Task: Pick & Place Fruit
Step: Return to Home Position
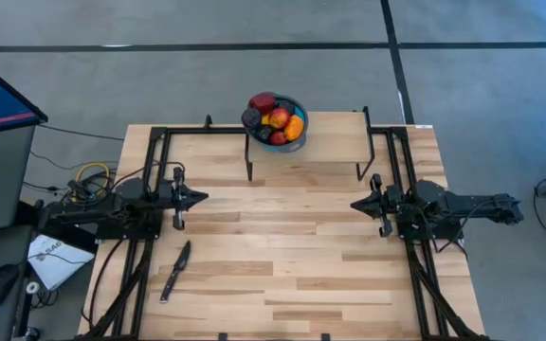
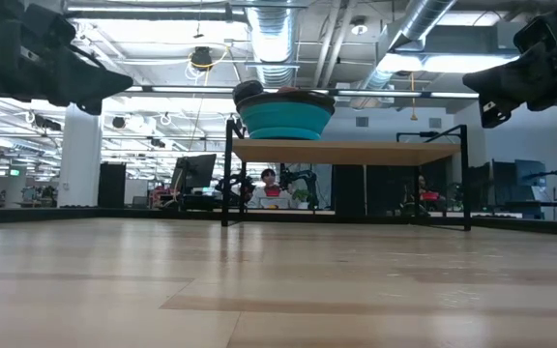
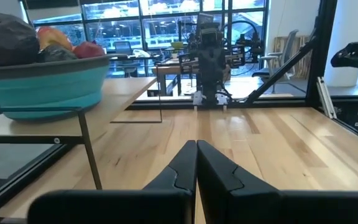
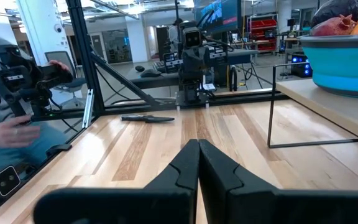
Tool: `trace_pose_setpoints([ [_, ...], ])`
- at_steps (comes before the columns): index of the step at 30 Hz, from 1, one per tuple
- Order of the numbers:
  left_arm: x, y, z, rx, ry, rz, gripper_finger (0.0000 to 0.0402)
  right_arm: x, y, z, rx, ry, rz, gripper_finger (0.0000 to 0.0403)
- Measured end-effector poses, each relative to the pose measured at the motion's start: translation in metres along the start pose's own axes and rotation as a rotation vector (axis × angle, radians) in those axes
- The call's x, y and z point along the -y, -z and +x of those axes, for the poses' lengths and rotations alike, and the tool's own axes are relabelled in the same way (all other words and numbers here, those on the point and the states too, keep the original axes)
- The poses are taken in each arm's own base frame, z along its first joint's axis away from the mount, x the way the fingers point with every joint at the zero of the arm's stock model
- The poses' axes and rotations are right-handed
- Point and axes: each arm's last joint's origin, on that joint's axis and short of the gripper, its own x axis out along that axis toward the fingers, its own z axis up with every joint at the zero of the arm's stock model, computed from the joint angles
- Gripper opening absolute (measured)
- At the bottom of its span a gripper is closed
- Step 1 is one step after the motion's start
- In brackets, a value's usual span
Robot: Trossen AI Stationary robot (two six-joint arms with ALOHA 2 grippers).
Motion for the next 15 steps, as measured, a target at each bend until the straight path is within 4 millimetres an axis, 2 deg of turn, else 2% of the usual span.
trace_pose_setpoints([
  [15,0.0,0.0008,0.0019,-0.014,-0.001,0.007,0.0003,0.0,0.0,0.0,0.0,0.0,0.0,0.0002],
])
